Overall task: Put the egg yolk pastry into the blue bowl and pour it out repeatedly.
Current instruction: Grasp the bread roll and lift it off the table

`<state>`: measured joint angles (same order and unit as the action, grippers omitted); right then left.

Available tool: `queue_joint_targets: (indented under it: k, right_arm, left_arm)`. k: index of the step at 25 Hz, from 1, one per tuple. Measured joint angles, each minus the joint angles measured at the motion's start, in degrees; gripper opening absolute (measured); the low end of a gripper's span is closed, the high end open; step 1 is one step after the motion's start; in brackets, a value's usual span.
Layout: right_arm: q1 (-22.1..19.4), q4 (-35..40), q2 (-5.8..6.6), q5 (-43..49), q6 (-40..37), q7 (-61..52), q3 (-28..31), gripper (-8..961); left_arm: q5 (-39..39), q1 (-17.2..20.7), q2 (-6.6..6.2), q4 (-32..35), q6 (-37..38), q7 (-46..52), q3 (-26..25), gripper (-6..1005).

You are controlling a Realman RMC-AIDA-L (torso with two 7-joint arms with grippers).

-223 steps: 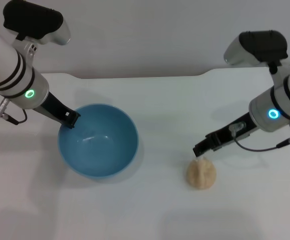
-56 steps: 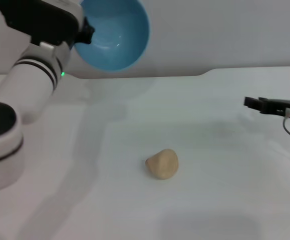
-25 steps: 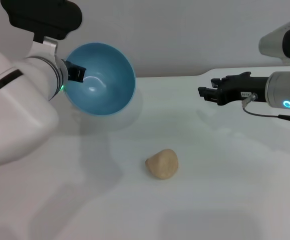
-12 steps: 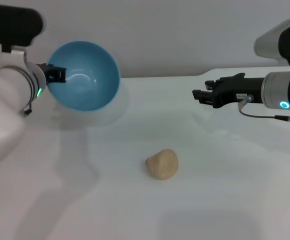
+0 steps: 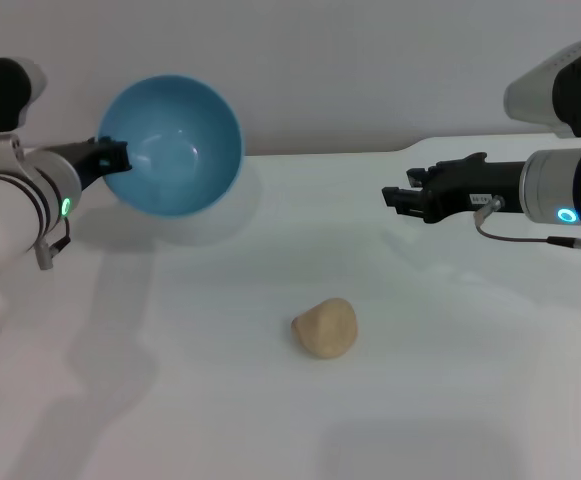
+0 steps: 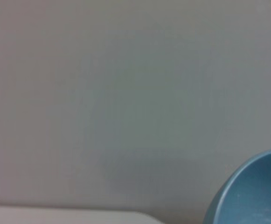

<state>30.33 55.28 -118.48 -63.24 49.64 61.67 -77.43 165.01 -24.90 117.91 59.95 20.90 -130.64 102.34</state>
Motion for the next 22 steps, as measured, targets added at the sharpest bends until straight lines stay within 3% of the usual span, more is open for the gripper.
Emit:
queue_joint_targets:
  k: [4, 10, 16, 22]
  right_arm:
    - [0.12, 0.35, 0.0, 0.01, 0.79, 0.1, -0.19, 371]
    - [0.74, 0.33, -0.01, 0.18, 1.03, 0.1, -2.79, 370]
    - [2.69, -0.09, 0.0, 1.58, 4.45, -0.78, -4.53, 369]
    - [4.07, -0.21, 0.0, 3.43, 6.53, -3.16, -5.03, 368]
  left_arm:
    - [0.01, -0.73, -0.14, -0.59, 2.47, 1.01, -0.05, 15]
    - [0.03, 1.11, -0.12, -1.35, -3.18, 4.04, -1.36, 16]
    - [0.06, 0.67, -0.27, -1.59, 1.45, 4.47, -0.53, 15]
    - [0.03, 0.67, -0.2, -1.45, 0.66, 4.37, 0.65, 15]
